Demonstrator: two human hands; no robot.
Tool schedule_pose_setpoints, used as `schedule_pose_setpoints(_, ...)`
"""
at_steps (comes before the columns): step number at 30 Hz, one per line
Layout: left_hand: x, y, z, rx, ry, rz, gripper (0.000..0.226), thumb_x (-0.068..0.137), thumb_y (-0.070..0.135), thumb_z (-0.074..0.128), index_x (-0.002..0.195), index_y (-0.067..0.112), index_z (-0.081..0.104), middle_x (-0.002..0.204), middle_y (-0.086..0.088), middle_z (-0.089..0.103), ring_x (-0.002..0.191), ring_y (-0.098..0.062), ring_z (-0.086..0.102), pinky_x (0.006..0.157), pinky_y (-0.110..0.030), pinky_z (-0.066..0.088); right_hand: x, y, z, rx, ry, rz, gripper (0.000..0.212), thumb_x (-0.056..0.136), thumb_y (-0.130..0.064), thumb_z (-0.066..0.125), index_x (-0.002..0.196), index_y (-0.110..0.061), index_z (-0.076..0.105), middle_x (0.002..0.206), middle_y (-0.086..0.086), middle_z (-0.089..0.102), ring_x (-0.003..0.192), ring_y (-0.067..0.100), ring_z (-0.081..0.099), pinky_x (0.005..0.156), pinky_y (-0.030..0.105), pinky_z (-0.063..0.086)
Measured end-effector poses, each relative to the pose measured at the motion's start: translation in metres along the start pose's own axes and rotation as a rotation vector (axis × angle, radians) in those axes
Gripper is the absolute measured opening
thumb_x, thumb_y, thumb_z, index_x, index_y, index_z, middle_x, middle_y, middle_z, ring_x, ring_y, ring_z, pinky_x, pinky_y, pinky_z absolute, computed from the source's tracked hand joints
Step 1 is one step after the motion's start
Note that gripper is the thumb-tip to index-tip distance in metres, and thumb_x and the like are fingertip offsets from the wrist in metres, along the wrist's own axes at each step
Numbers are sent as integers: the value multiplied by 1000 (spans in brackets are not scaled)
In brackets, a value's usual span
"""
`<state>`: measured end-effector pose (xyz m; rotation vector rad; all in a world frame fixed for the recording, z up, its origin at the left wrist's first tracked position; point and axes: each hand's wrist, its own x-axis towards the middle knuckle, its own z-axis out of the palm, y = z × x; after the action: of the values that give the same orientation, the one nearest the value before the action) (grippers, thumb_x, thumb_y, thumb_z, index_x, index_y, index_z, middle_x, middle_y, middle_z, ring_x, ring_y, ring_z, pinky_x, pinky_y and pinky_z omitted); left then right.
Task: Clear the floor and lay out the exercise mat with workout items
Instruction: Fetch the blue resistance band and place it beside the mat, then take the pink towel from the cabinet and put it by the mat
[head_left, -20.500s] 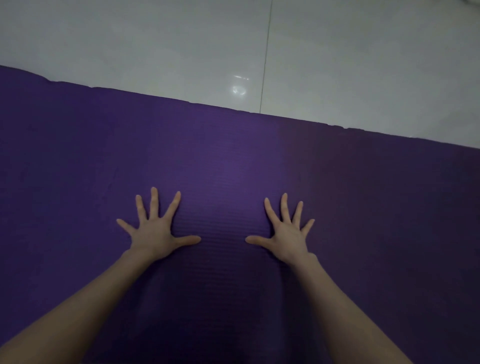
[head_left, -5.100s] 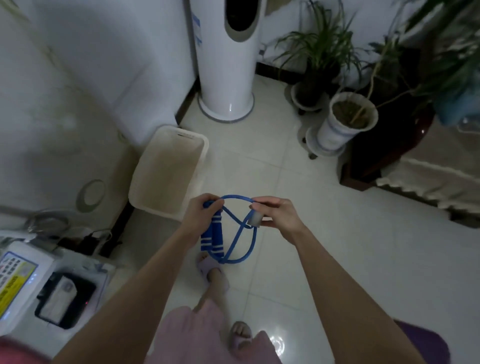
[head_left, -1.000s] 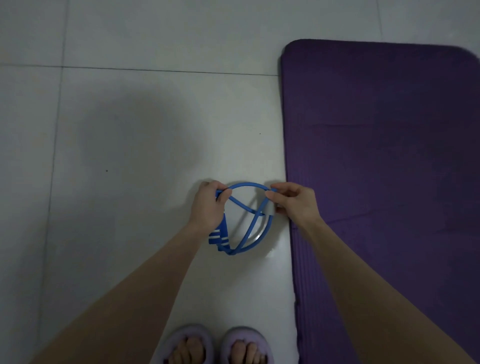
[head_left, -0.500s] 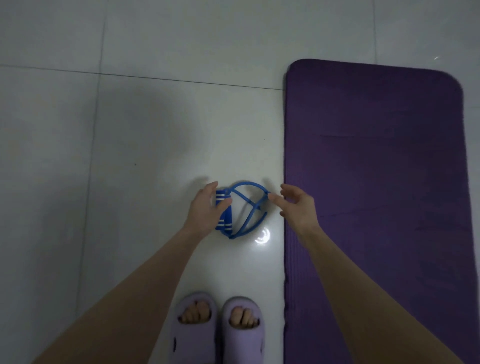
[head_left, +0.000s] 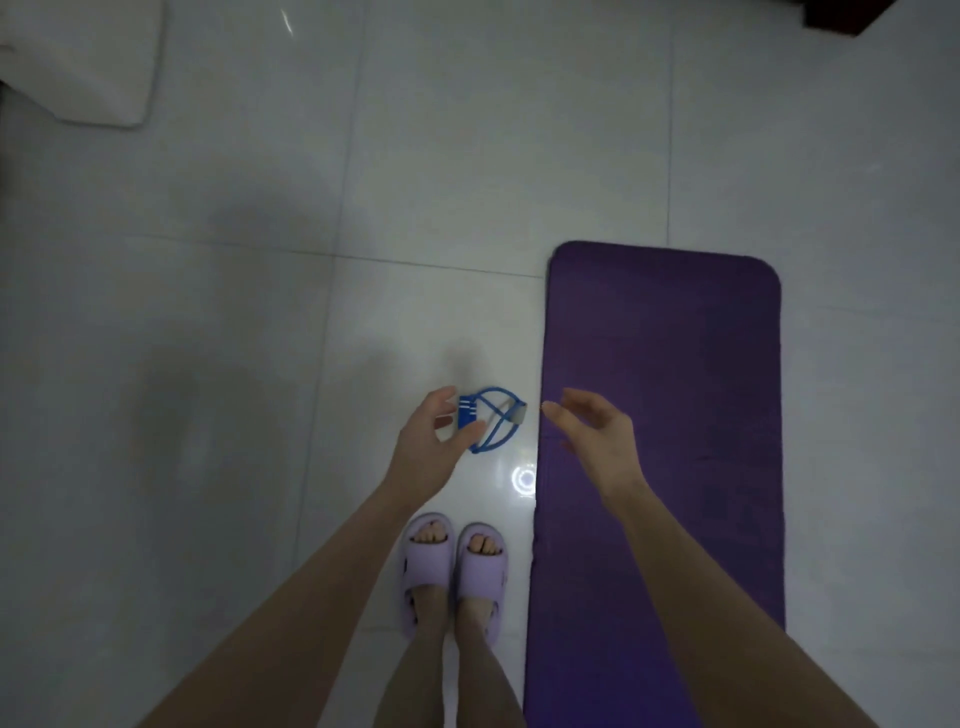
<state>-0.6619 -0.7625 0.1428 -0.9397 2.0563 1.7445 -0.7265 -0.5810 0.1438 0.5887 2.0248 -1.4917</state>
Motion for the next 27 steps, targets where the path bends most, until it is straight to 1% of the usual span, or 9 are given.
schedule_pose_setpoints(2,-34,44,-14,-44,14,25,52,82,14,70,130,9,49,114,-4,56,103,-16,55,78,-14,41,-38,-36,-11,8,-3,-45,35,80,-27,75,111,-18,63,114,-1,64,102,11,60,66,20,51)
schedule_pose_setpoints(5,-91,102,-39,-99,65,77,49,82,12,70,127,9,51,115,-9,58,103,-19,56,71,-2,42,-95,-87,-24,12,-22,-108,29,83,-21,71,111,-19,62,112,0,64,103,13,60,68,21,52)
schedule_pose_setpoints(8,-143,147,-63,-151,125,156,43,82,12,70,121,15,54,113,-8,59,100,-17,58,72,-2,43,-143,-134,-33,37,-39,-203,27,85,-18,69,112,-16,63,110,3,65,103,15,61,75,29,54)
schedule_pose_setpoints(11,-188,174,-84,-216,199,200,39,82,12,70,116,21,53,112,-8,60,97,-15,59,72,-3,43,-182,-176,-35,72,-95,-298,23,87,-16,66,110,-16,64,110,6,66,90,3,64,70,23,55)
schedule_pose_setpoints(13,-209,184,-93,-248,246,217,39,82,14,70,116,23,53,110,-4,61,95,-11,59,72,-3,43,-200,-197,-29,102,-136,-339,23,88,-14,65,111,-14,64,109,6,67,86,1,64,69,21,55)
schedule_pose_setpoints(16,-238,194,-113,-307,339,250,40,80,17,72,115,27,53,107,3,61,95,-7,59,73,-4,43,-226,-231,-8,106,-224,-388,24,87,-14,65,111,-14,64,105,0,67,88,4,64,73,27,56)
schedule_pose_setpoints(19,-253,204,-137,-352,441,265,43,78,17,74,114,29,53,106,6,62,97,-5,59,79,-14,47,-246,-260,23,78,-322,-438,22,87,-15,66,110,-17,65,102,-6,67,91,8,64,77,30,57)
schedule_pose_setpoints(21,-260,209,-156,-365,493,262,43,78,20,74,114,31,53,106,10,61,99,-3,59,80,-17,46,-255,-277,43,48,-384,-460,21,88,-15,65,108,-18,64,101,-8,67,93,11,64,78,30,57)
schedule_pose_setpoints(27,-268,214,-214,-431,638,268,42,79,23,73,116,31,53,107,8,62,99,-3,59,82,-17,45,-272,-314,108,-30,-508,-509,19,88,-14,64,107,-17,64,99,-8,66,97,16,64,80,32,56)
